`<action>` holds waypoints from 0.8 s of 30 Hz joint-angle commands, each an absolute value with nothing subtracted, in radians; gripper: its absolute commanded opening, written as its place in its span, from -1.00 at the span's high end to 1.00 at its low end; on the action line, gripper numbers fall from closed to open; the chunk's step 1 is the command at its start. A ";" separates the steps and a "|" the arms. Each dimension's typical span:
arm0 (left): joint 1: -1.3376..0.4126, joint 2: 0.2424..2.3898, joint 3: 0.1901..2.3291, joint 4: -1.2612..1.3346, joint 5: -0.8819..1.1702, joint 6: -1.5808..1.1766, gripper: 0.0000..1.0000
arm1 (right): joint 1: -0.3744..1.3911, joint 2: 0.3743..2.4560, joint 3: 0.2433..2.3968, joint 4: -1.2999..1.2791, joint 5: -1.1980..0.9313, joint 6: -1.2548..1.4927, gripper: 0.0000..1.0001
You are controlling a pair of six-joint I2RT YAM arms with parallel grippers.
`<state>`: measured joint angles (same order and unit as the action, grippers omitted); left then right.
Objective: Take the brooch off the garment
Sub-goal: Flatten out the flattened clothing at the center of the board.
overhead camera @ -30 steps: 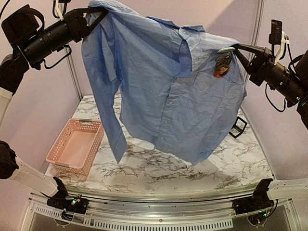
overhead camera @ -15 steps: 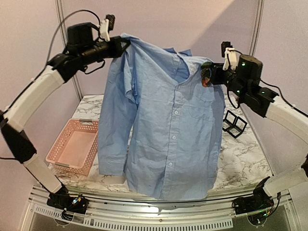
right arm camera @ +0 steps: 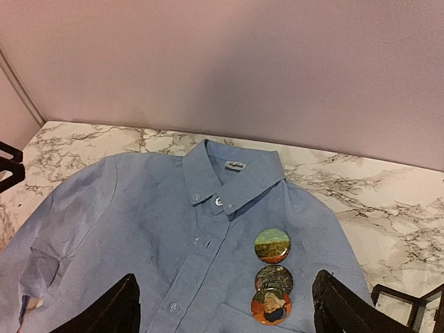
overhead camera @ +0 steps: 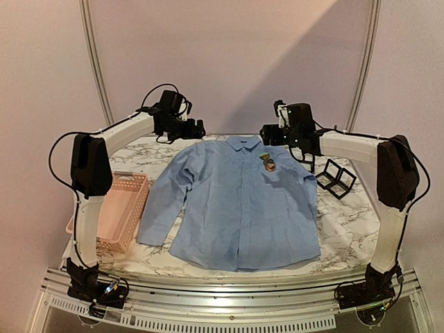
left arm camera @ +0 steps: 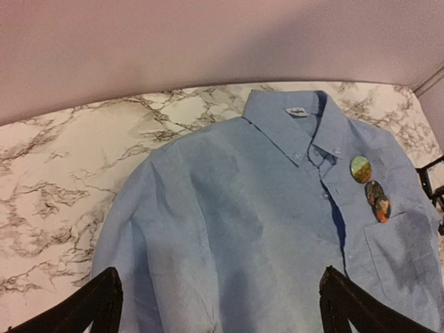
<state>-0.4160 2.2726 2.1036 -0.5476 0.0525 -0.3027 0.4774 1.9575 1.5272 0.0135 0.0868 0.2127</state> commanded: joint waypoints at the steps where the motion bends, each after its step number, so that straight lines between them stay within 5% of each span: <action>1: -0.447 2.028 1.947 -0.456 0.049 -0.320 -0.99 | 0.477 1.871 1.455 0.002 0.015 0.265 -0.71; 24: -0.705 1.421 0.961 -0.383 -0.144 -0.575 -0.99 | 0.573 1.333 0.878 -0.267 -0.027 0.669 -0.80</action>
